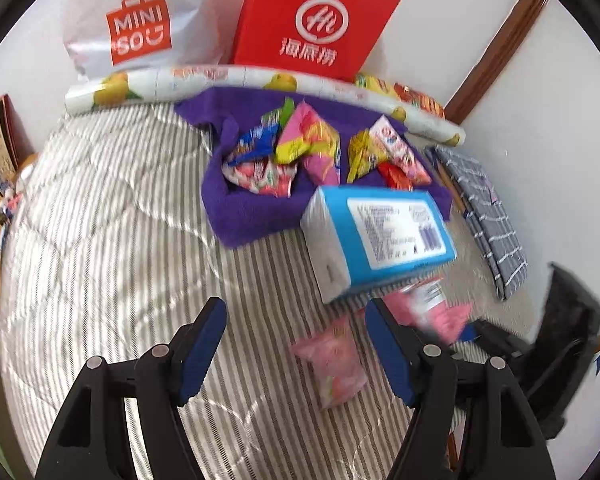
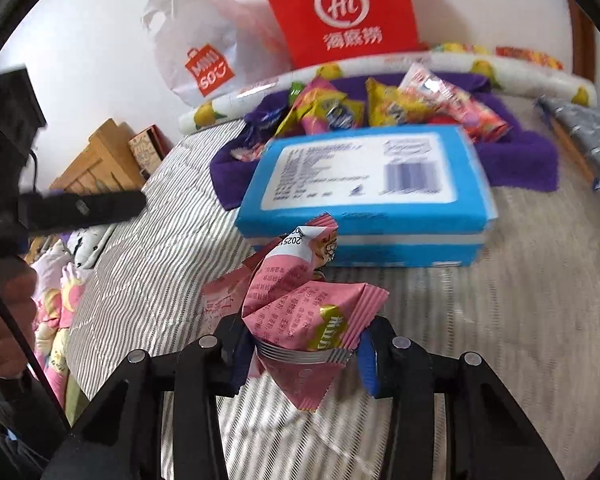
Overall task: Organize snacks
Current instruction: 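Grasp the pink peach candy packet with the left gripper while the right holds its bag, then carry both pink packets up over the purple towel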
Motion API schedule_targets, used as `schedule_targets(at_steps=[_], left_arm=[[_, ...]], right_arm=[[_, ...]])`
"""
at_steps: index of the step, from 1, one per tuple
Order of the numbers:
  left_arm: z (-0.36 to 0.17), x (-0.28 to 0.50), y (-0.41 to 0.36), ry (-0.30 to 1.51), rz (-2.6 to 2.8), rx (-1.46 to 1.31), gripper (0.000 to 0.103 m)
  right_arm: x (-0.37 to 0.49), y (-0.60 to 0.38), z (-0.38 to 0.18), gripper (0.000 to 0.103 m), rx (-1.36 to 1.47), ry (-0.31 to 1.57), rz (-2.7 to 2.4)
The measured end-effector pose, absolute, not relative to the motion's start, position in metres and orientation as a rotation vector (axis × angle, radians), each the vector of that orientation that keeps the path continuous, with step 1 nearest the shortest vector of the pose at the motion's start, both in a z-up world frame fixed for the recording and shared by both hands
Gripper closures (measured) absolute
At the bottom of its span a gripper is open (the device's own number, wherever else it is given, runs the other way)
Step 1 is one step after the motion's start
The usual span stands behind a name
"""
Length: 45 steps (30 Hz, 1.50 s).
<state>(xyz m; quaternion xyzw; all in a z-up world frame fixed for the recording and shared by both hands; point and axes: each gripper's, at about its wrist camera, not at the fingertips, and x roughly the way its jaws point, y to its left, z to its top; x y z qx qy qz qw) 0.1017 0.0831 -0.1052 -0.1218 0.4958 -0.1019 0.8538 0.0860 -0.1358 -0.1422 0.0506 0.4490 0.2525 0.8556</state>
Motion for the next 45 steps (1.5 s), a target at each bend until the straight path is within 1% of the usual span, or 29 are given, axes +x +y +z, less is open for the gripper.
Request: schedule_targets(at_steps=[5,13,21,24,25,26,28,29,30,33,35,40,43,45], left_arm=[[-0.132,0.092,0.073,1.105,-0.226,-0.262,0.033],[-0.163,0.085,0.042,1.174,-0.270,-0.265,0.033],[-0.169,0.089,0.012,1.160,-0.242,-0.181,0.033],[-0.169,0.090,0.003,1.145,-0.224,-0.149,0.035],[-0.169,0.090,0.001,1.132,-0.216,-0.139,0.036],[-0.169,0.090,0.002,1.126,-0.210,-0.133,0.045],[-0.168,0.092,0.001,1.117,-0.185,-0.129,0.054],[-0.167,0.093,0.003,1.113,-0.184,-0.127,0.061],[-0.166,0.093,0.003,1.108,-0.184,-0.122,0.065],[-0.167,0.093,0.005,1.099,-0.197,-0.110,0.067],[-0.168,0.092,0.001,1.087,-0.196,-0.079,0.067],[-0.169,0.088,-0.009,1.063,-0.188,-0.014,0.061],[-0.170,0.087,-0.009,1.030,-0.182,-0.010,0.061],[-0.171,0.086,-0.006,1.012,-0.178,-0.022,0.065]], right_arm=[[0.077,-0.165,-0.132,0.060,0.055,0.910,0.442],[0.069,-0.204,-0.133,0.060,0.025,0.875,0.337],[0.067,-0.220,-0.147,0.059,0.014,0.888,0.297],[0.067,-0.223,-0.152,0.059,0.024,0.892,0.299],[0.068,-0.224,-0.154,0.059,0.030,0.895,0.302],[0.068,-0.224,-0.156,0.059,0.032,0.897,0.306],[0.070,-0.224,-0.160,0.059,0.025,0.905,0.306],[0.070,-0.224,-0.162,0.058,0.024,0.907,0.306],[0.070,-0.224,-0.163,0.058,0.027,0.907,0.309],[0.070,-0.228,-0.166,0.058,0.046,0.907,0.321],[0.071,-0.230,-0.168,0.056,0.059,0.908,0.336],[0.075,-0.229,-0.177,0.054,0.081,0.940,0.363],[0.074,-0.229,-0.177,0.054,0.081,0.934,0.370],[0.074,-0.230,-0.178,0.056,0.087,0.924,0.371]])
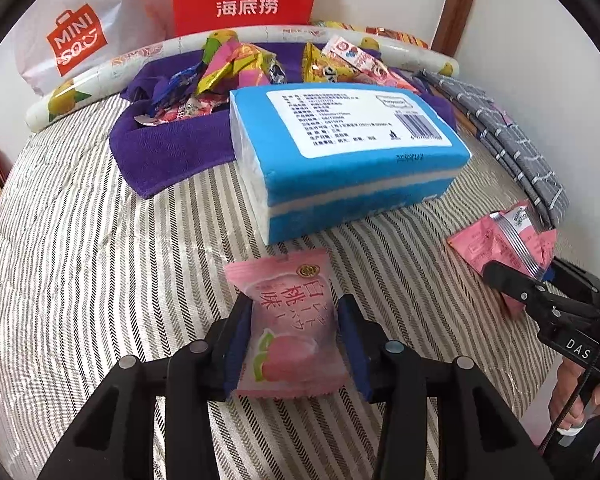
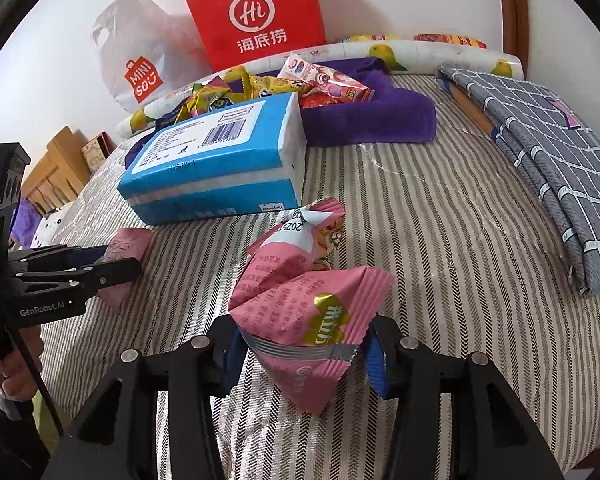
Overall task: Organize snacks
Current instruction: 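Carry both pink packets up over the purple towel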
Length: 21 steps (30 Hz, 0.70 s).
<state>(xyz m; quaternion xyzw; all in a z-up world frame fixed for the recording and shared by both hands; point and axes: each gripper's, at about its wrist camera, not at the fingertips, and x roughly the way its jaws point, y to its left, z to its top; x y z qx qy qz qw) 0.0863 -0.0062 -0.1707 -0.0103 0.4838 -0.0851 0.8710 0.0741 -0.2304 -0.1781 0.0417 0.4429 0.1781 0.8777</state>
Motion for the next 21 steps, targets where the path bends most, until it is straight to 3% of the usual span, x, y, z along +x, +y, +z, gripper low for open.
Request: schedule_targets(at_steps=[21], left_arm=[[-0.1726,0.0805,-0.0045,0.958,-0.165,-0.040,0.066]], right_arm=[[0.0712,-0.2341,-0.1827,0.058,0.148,0.856,0.349]])
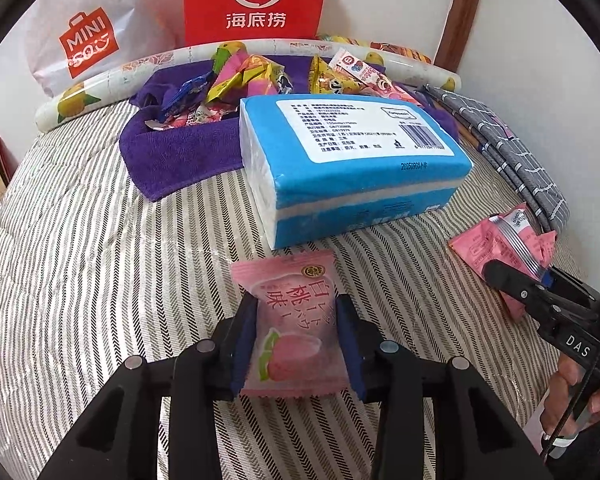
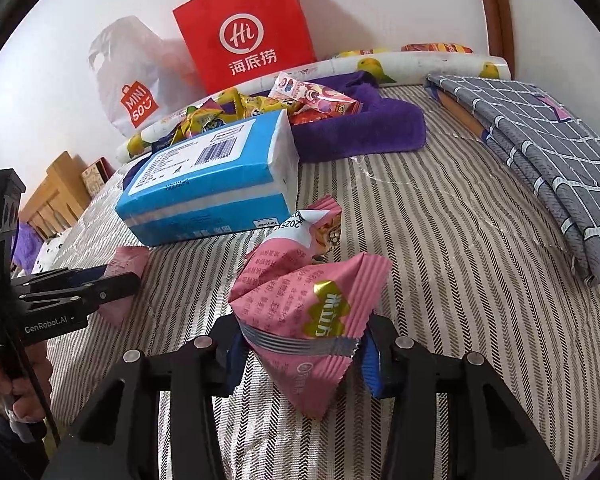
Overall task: Organize snacks
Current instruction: 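Carry both pink packets up over the purple towel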
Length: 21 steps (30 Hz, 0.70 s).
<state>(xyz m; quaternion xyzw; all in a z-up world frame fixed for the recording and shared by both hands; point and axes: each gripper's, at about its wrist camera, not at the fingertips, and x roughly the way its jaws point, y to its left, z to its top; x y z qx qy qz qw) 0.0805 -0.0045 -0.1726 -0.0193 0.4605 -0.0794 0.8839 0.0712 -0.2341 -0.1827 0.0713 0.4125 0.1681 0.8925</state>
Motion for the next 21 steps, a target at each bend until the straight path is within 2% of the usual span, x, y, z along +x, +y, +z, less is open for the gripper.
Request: schedule_targets(at_steps=[10,21], left_arm=[[-0.168,0.085,0.006,1.007,-0.196,-0.116,0.070],[-0.148,0.076,0.004,0.991,-0.250,-0.130,0.070]], right_arm=[[0.072,-0.233,-0.177,0.060,0.144,0.888,0.366],[0.063,-0.224,-0.141,0.060,0.142,0.827,0.423]])
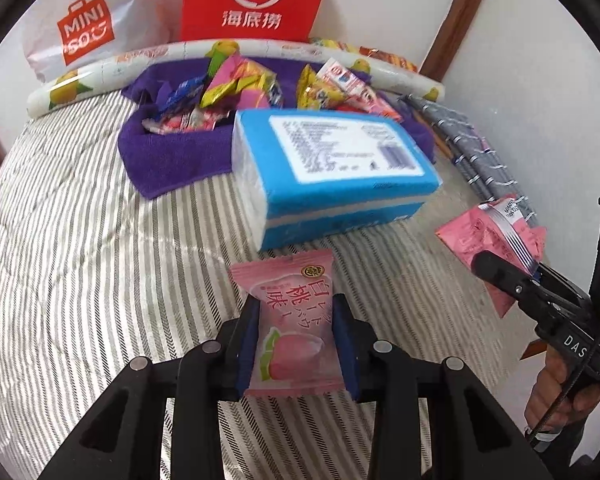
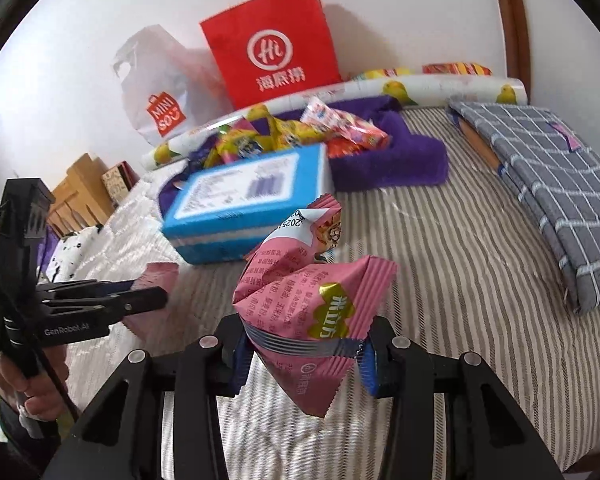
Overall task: Organize snacks
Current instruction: 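Carry both pink packets up over the purple towel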
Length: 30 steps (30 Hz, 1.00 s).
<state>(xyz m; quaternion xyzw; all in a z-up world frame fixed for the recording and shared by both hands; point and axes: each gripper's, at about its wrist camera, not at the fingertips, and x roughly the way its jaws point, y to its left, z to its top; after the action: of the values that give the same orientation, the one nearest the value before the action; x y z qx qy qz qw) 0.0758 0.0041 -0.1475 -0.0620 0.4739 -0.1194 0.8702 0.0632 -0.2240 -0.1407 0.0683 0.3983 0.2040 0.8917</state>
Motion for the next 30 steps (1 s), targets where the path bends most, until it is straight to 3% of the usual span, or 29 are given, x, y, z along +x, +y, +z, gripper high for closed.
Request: schedule_targets(at_steps=[30], left_arm=[[-0.030,0.133,0.011,0.836,-0.298,-0.119,0.070]], right_arm=[[0.122,-0.201,-0.045,0.060,0.103,0.703,0.419]])
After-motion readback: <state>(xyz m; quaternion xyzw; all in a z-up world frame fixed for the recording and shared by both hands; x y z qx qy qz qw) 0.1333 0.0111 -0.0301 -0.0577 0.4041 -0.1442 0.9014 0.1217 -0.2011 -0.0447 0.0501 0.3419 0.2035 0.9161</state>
